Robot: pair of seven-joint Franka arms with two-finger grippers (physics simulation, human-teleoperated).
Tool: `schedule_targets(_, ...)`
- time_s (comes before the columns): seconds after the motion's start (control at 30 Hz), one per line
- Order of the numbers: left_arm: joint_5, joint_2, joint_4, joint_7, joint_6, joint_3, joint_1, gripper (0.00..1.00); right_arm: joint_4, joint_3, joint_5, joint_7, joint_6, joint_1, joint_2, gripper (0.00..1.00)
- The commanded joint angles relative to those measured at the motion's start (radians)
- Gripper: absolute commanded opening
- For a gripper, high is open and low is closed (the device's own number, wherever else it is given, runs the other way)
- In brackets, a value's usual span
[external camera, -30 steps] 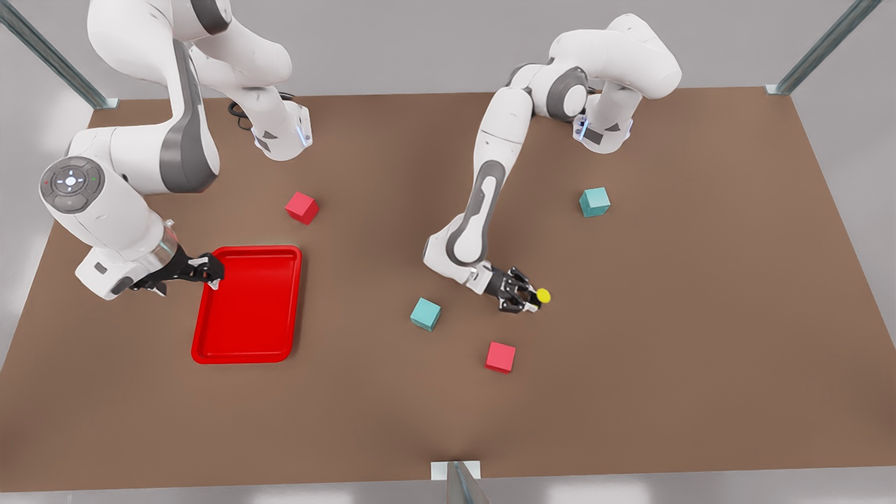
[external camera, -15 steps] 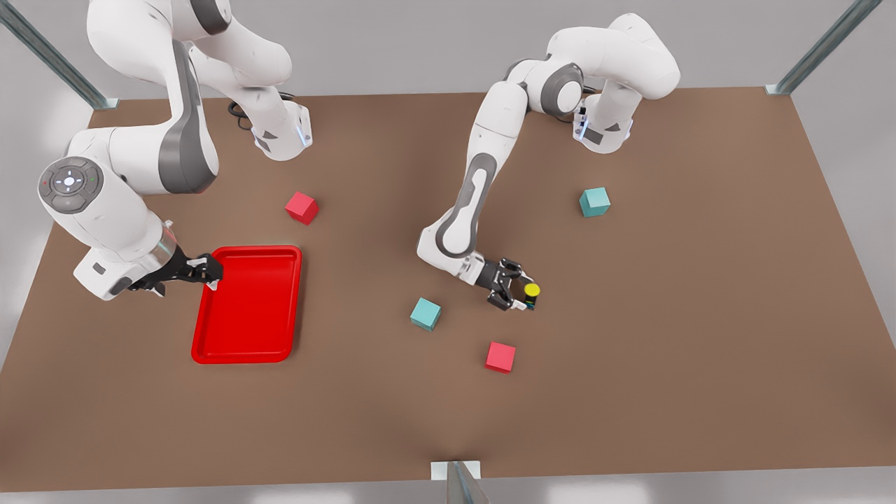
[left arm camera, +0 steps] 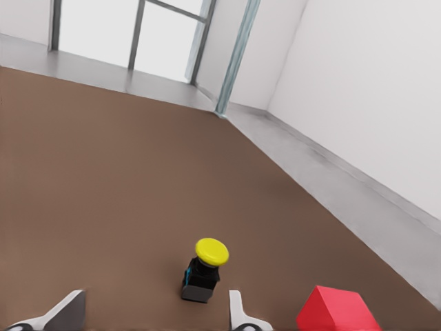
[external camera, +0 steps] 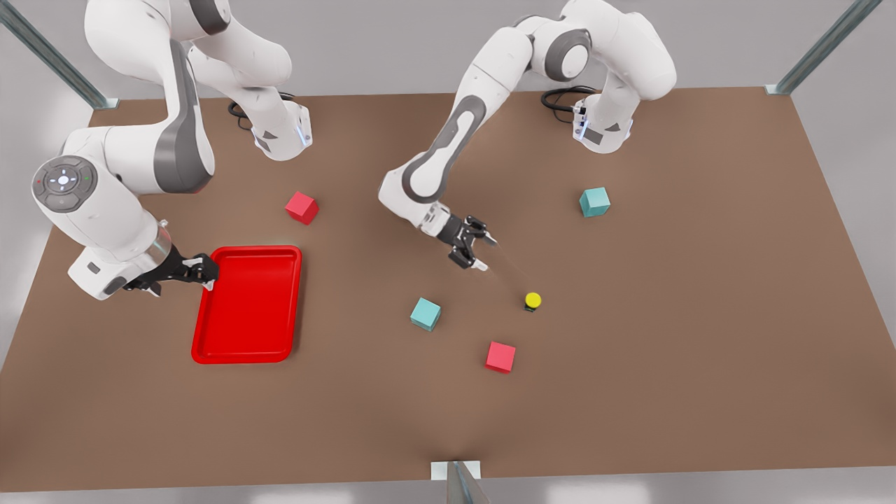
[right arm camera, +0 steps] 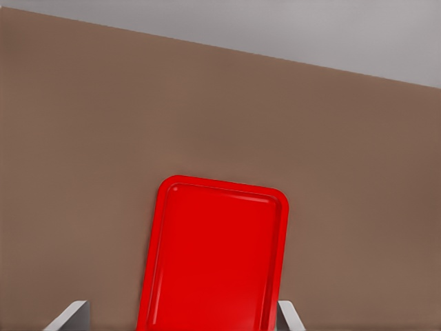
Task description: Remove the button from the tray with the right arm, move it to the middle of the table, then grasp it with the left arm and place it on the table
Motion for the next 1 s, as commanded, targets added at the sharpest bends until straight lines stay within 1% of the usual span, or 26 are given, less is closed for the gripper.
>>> schedule_targets(0.0,-0.005,-0.119,-0.002,0.329,-0.112,-0.018,0.022,1.0,0.001,0.002,0.0,-0.002,0.0,0.006,-0.002,1.0)
schedule_targets(0.03,-0.007,-0.237,-0.002,0.447,-0.093,-0.085,0.113,1.0,0.001,0.002,0.0,0.001,0.0,0.008,-0.002,1.0)
schedule_targets(0.07,-0.007,-0.331,-0.002,0.539,-0.084,-0.176,0.22,1.0,0.001,0.002,0.0,0.001,0.0,0.006,-0.002,1.0)
schedule_targets(0.1,-0.016,-0.418,0.001,0.714,-0.07,-0.265,0.347,1.0,0.001,0.002,0.0,0.001,0.0,0.002,-0.002,1.0)
schedule_targets(0.13,-0.059,-0.481,0.009,0.882,-0.059,-0.325,0.458,1.0,0.001,0.002,0.0,-0.001,0.0,0.0,0.0,1.0)
schedule_targets(0.17,-0.123,-0.527,0.012,1.057,-0.046,-0.331,0.519,1.0,0.001,0.003,0.002,-0.001,0.0,-0.001,0.0,1.0)
schedule_targets(0.2,-0.235,-0.587,0.012,1.304,-0.047,-0.329,0.593,1.0,0.001,0.002,0.0,-0.002,0.0,0.002,0.0,1.0)
schedule_targets(0.27,-0.386,-0.656,0.01,1.743,-0.061,-0.331,0.74,1.0,0.001,0.002,0.0,-0.001,0.0,0.002,0.0,1.0)
schedule_targets(0.3,-0.438,-0.664,0.01,1.889,-0.061,-0.331,0.808,1.0,0.001,0.002,0.0,-0.004,0.0,-0.001,0.0,1.0)
schedule_targets(0.37,-0.507,-0.682,0.013,2.425,-0.092,-0.328,0.978,1.0,0.001,0.002,-0.003,0.002,0.055,0.006,0.018,1.0)
schedule_targets(0.4,-0.576,-0.683,0.013,2.553,-0.092,-0.328,1.065,1.0,0.001,0.002,0.003,0.004,0.056,-0.001,0.026,1.0)
schedule_targets(0.43,-0.594,-0.682,0.013,2.519,-0.108,-0.328,1.075,1.0,-0.001,0.002,0.008,0.004,0.053,-0.004,0.037,1.0)
schedule_targets(0.47,-0.726,-0.682,0.012,2.469,-0.107,-0.326,1.115,1.0,0.001,0.002,0.006,0.005,0.058,-0.007,0.054,1.0)
schedule_targets(0.53,-0.754,-0.693,0.001,2.594,-0.108,-0.326,1.142,1.0,-0.001,0.002,0.008,0.004,0.039,-0.006,0.052,1.0)
schedule_targets(0.57,-0.723,-0.74,-0.06,2.625,-0.064,-0.329,1.142,1.0,-0.003,0.002,0.009,0.002,-0.016,-0.006,0.038,1.0)
schedule_targets(0.6,-0.666,-0.826,-0.21,2.645,0.057,-0.354,1.145,1.0,-0.001,0.005,0.011,0.004,-0.072,-0.003,0.034,1.0)
schedule_targets(0.63,-0.607,-0.823,-0.207,2.645,0.056,-0.356,1.136,1.0,-0.001,0.012,0.009,0.007,-0.119,0.011,0.024,1.0)
schedule_targets(0.67,-0.588,-0.822,-0.206,2.637,0.033,-0.357,1.136,1.0,-0.001,0.012,0.013,0.004,-0.119,-0.001,0.03,1.0)
schedule_targets(0.7,-0.588,-0.817,-0.206,2.624,0.039,-0.357,1.139,1.0,-0.003,0.012,0.011,0.007,-0.114,0.013,0.037,1.0)
schedule_targets(0.8,-0.588,-0.803,-0.206,2.598,0.042,-0.359,1.135,1.0,-0.001,0.002,0.005,0.004,-0.091,-0.016,0.064,1.0)
schedule_targets(0.9,-0.585,-0.792,-0.198,2.59,0.05,-0.36,1.124,1.0,0.002,0.003,0.002,-0.008,-0.036,-0.023,0.064,1.0)
schedule_targets(0.97,-0.587,-0.792,-0.198,2.587,0.05,-0.36,1.127,1.0,0.001,0.011,0.011,-0.007,-0.051,-0.024,0.05,1.0)
